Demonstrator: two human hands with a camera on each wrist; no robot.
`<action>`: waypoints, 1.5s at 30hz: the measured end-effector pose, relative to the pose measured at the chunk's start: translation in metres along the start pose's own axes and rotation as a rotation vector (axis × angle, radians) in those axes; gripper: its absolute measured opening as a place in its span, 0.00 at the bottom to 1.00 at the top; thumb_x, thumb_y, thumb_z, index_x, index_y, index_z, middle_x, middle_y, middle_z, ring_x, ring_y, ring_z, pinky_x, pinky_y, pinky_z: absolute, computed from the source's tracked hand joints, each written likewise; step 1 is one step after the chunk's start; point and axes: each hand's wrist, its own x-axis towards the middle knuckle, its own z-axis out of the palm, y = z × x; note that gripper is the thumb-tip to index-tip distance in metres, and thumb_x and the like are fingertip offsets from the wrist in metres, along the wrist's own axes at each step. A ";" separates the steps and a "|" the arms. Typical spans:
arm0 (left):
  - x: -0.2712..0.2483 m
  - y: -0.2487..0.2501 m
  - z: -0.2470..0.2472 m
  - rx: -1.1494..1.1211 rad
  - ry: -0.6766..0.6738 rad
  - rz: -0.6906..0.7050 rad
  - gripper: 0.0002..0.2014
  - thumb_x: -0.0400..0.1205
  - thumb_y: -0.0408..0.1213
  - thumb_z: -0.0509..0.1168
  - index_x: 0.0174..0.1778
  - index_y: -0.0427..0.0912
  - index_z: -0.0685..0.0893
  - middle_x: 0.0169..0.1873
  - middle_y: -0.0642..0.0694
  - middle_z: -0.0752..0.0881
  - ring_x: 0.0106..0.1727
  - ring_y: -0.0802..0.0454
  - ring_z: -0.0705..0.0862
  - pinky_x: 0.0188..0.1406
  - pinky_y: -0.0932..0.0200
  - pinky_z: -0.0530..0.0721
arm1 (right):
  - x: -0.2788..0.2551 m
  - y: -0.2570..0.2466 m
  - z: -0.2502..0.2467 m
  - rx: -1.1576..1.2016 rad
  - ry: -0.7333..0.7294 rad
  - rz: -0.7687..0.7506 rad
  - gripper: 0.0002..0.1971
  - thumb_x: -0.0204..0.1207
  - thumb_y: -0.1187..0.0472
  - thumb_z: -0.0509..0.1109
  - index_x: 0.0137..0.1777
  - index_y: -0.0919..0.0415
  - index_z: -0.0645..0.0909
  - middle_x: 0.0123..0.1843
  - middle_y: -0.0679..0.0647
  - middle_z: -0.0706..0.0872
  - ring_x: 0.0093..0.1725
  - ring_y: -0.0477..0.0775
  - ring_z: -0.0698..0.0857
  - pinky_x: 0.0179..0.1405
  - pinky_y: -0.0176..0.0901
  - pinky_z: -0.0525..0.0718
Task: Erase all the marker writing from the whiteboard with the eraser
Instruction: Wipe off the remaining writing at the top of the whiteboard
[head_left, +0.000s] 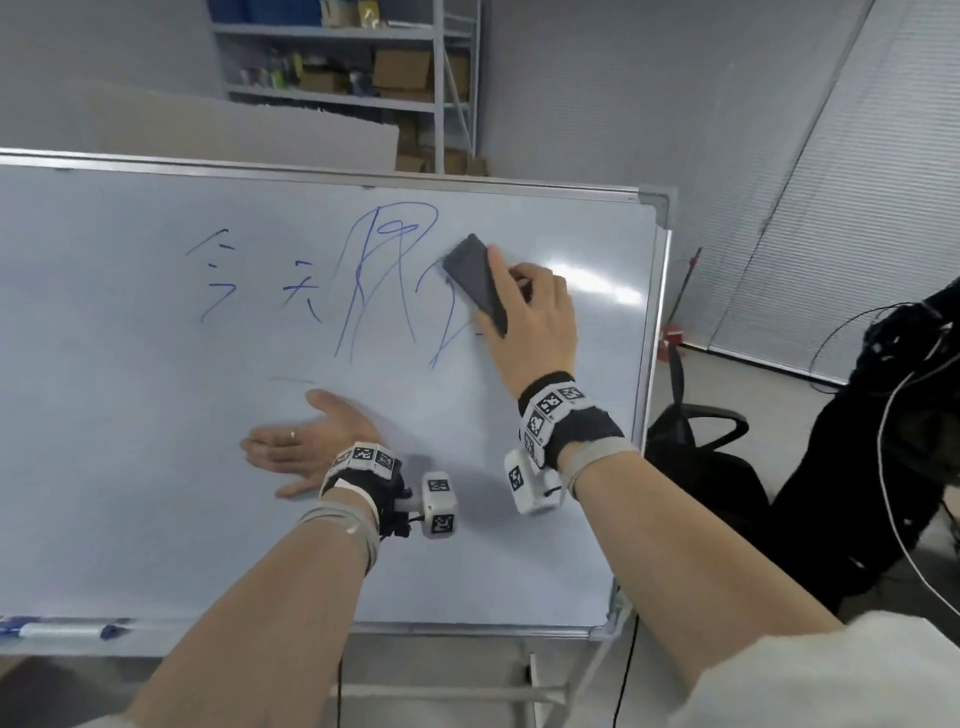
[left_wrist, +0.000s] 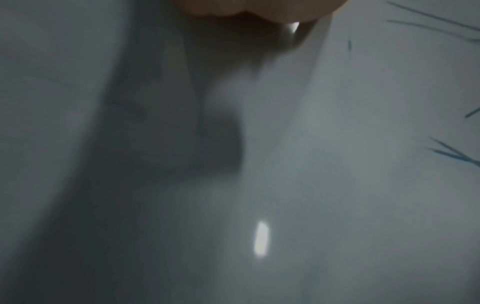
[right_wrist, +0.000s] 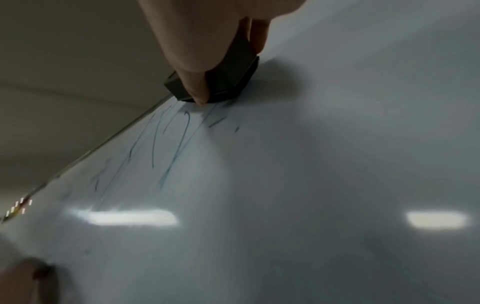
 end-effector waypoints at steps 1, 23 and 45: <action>-0.003 0.000 0.001 -0.003 -0.008 0.005 0.43 0.80 0.62 0.48 0.86 0.39 0.51 0.86 0.46 0.53 0.88 0.50 0.49 0.80 0.30 0.48 | -0.001 0.009 -0.002 -0.023 0.013 -0.003 0.31 0.78 0.51 0.73 0.81 0.55 0.72 0.62 0.61 0.80 0.57 0.63 0.78 0.55 0.55 0.81; 0.030 -0.012 -0.016 -0.028 -0.035 -0.008 0.38 0.84 0.57 0.49 0.87 0.43 0.48 0.87 0.50 0.49 0.88 0.52 0.48 0.82 0.34 0.49 | -0.003 0.003 0.008 0.033 0.132 0.143 0.30 0.77 0.52 0.72 0.80 0.55 0.74 0.63 0.62 0.80 0.58 0.64 0.77 0.58 0.56 0.78; 0.030 0.000 -0.020 -0.045 -0.093 0.039 0.38 0.84 0.56 0.52 0.87 0.42 0.49 0.87 0.48 0.49 0.88 0.50 0.49 0.82 0.35 0.49 | -0.058 -0.035 0.024 0.165 -0.352 -0.328 0.31 0.67 0.55 0.78 0.73 0.48 0.76 0.61 0.55 0.80 0.57 0.61 0.76 0.55 0.58 0.79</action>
